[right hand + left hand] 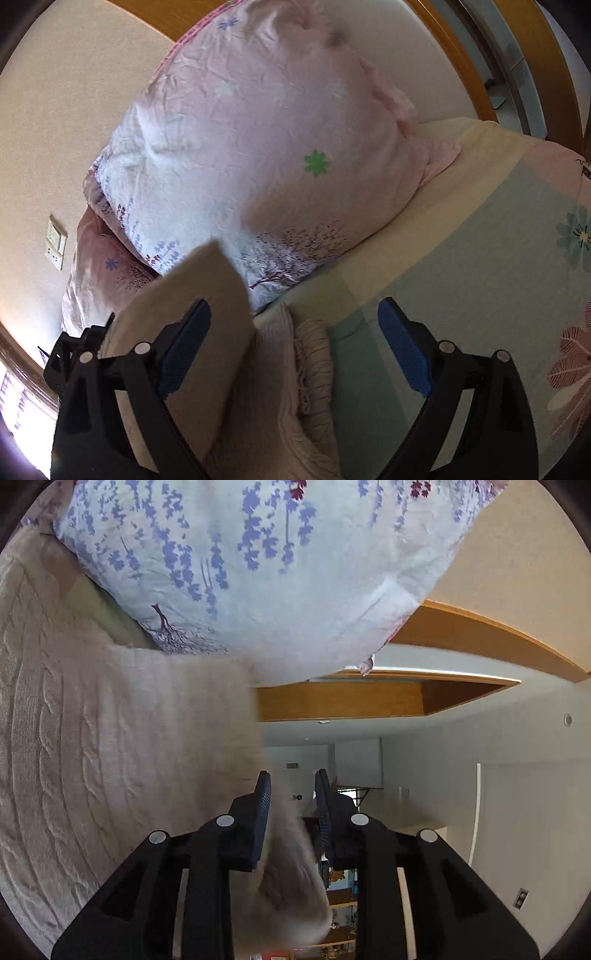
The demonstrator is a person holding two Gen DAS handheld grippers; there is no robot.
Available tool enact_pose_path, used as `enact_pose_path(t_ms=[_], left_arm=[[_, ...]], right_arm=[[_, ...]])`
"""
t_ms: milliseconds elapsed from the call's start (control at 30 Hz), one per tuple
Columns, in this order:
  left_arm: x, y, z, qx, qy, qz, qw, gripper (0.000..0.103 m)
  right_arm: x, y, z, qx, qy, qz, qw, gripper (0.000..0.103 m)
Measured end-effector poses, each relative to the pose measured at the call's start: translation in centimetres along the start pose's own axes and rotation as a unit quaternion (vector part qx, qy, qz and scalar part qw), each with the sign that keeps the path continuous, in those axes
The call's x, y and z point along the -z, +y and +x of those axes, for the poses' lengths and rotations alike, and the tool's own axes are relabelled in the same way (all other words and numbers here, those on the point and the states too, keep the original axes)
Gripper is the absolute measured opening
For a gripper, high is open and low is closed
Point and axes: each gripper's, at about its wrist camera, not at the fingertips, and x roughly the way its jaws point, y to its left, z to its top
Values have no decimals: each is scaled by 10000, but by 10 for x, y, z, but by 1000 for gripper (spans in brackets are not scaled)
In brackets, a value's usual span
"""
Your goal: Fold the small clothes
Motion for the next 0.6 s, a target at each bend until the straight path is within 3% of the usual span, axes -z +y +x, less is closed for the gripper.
enact_pose_path(t_ms=[33, 67, 100, 133, 200, 233, 267, 300, 400, 467, 500, 533, 567, 600], left_arm=[[4, -11, -9, -210, -103, 402, 9989, 26], [9, -24, -23, -513, -256, 843, 9948, 40], [13, -35, -41, -892, -478, 1205, 9875, 63], [18, -42, -57, -1354, -711, 1471, 9772, 72], [23, -48, -87, -2509, -993, 1837, 9452, 76], [25, -45, -96, -3032, -1017, 1873, 9288, 76], [27, -37, -100, -3411, -981, 1802, 9174, 77], [28, -26, -102, -3625, -865, 1664, 9129, 78], [37, 11, -103, -3705, -461, 1271, 9190, 78], [46, 29, -90, -3749, -255, 1209, 9188, 78], [46, 35, -81, -3750, -209, 1185, 9192, 79], [46, 39, -74, -3707, -223, 1149, 9214, 79], [46, 40, -69, -3616, -365, 1197, 9239, 81], [45, 42, -65, -3546, -439, 1245, 9256, 81]], right_arm=[[-3, -7, 1, -118, 128, 121, 9998, 93], [-6, -14, 4, -250, 286, 267, 9989, 96], [-7, -20, 8, -471, 477, 434, 9968, 98], [-8, -25, 14, -711, 720, 624, 9929, 99], [-7, -30, 26, -765, 1129, 789, 9875, 100], [-4, -30, 33, -590, 1329, 789, 9862, 100], [-2, -30, 38, -399, 1494, 759, 9851, 100], [1, -30, 43, -287, 1622, 739, 9836, 100], [10, -27, 55, -279, 1921, 652, 9788, 99], [18, -21, 62, -418, 2065, 496, 9763, 92], [21, -19, 65, -437, 2123, 403, 9754, 79], [26, -17, 69, -490, 2215, 338, 9733, 55], [30, -17, 74, -577, 2310, 366, 9706, 45], [31, -17, 75, -678, 2275, 411, 9706, 44]])
